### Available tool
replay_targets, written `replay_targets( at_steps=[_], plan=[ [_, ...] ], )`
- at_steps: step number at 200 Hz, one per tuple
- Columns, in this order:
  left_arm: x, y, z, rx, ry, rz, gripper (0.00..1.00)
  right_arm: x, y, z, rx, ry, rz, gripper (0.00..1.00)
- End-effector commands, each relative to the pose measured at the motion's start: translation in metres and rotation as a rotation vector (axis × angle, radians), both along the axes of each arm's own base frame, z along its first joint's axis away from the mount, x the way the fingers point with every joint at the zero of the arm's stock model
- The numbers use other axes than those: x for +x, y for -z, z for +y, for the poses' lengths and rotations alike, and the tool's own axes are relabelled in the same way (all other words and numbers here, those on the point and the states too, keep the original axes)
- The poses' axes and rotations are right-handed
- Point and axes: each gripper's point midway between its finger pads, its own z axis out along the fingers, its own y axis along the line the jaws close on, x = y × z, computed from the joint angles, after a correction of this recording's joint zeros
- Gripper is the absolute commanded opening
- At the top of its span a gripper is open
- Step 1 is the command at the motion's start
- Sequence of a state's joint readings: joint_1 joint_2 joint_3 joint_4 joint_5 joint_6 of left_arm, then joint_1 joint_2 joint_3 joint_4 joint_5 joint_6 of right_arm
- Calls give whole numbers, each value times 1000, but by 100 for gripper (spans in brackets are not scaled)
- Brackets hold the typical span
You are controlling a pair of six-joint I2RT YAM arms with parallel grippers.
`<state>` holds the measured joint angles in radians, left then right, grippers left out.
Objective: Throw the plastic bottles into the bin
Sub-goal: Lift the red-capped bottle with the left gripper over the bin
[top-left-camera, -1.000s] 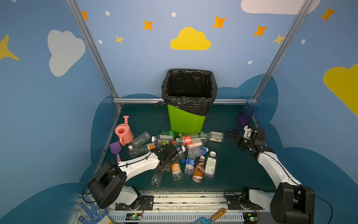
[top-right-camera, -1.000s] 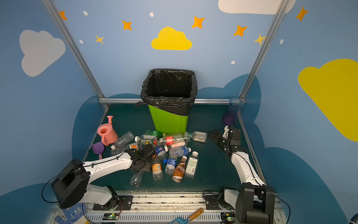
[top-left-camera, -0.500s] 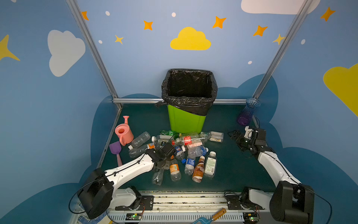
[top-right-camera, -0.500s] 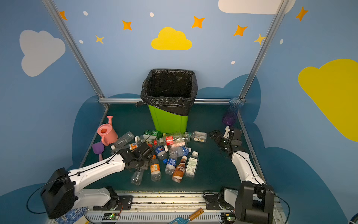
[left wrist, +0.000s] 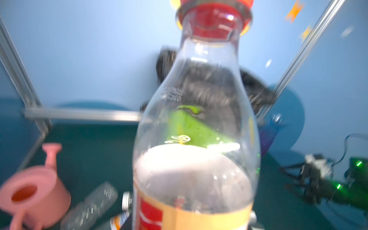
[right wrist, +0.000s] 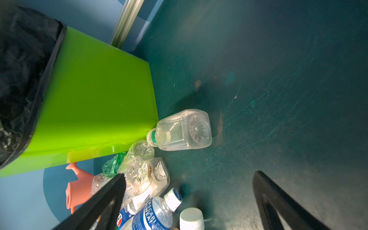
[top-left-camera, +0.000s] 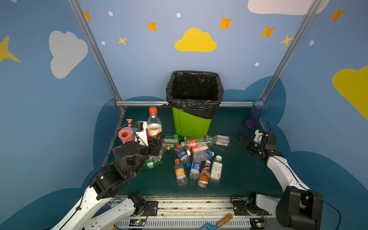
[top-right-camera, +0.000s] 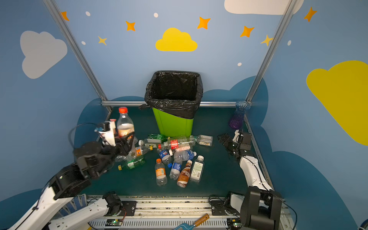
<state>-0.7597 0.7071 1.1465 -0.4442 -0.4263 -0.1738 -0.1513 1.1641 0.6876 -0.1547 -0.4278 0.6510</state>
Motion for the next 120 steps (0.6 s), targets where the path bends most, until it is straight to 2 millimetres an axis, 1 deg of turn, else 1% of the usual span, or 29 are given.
replay_targets(
  at_steps=[1, 10, 28, 36, 43, 52, 57, 60, 68, 71, 73, 79, 98, 109, 120],
  plan=[
    [6, -83, -7, 44, -13, -312, 50, 3, -18, -6, 8, 16, -41, 98],
    [9, -109, -16, 56, 3, -395, 50, 2, -19, -9, 13, 23, -42, 98],
    [24, -154, -34, 22, 7, -518, 50, 0, -21, -18, 22, 45, -46, 98],
    [35, -170, -45, 22, 29, -568, 50, -1, -23, -22, 27, 52, -49, 98],
    [43, -187, -50, 3, 40, -612, 50, -3, -24, -26, 33, 63, -52, 98],
    [60, -204, -60, -20, 61, -651, 49, -5, -27, -29, 40, 71, -57, 98],
    [64, -216, -62, -37, 70, -679, 49, -6, -29, -32, 41, 78, -61, 98],
    [69, -220, -66, -42, 77, -690, 48, -7, -30, -34, 41, 82, -63, 98],
    [75, -233, -74, -61, 95, -730, 47, -9, -33, -41, 38, 100, -67, 98],
    [75, -240, -77, -67, 105, -752, 47, -11, -34, -43, 35, 107, -69, 98],
    [76, -240, -80, -66, 114, -758, 47, -11, -35, -45, 35, 112, -69, 98],
    [73, -252, -85, -74, 138, -797, 47, -13, -37, -51, 31, 130, -74, 98],
    [63, -278, -90, -72, 178, -867, 47, -16, -43, -62, 33, 163, -92, 98],
    [50, -288, -93, -48, 213, -927, 47, -17, -44, -68, 38, 179, -91, 98],
    [35, -300, -90, -52, 231, -982, 47, -15, -44, -71, 50, 189, -90, 98]
  ],
)
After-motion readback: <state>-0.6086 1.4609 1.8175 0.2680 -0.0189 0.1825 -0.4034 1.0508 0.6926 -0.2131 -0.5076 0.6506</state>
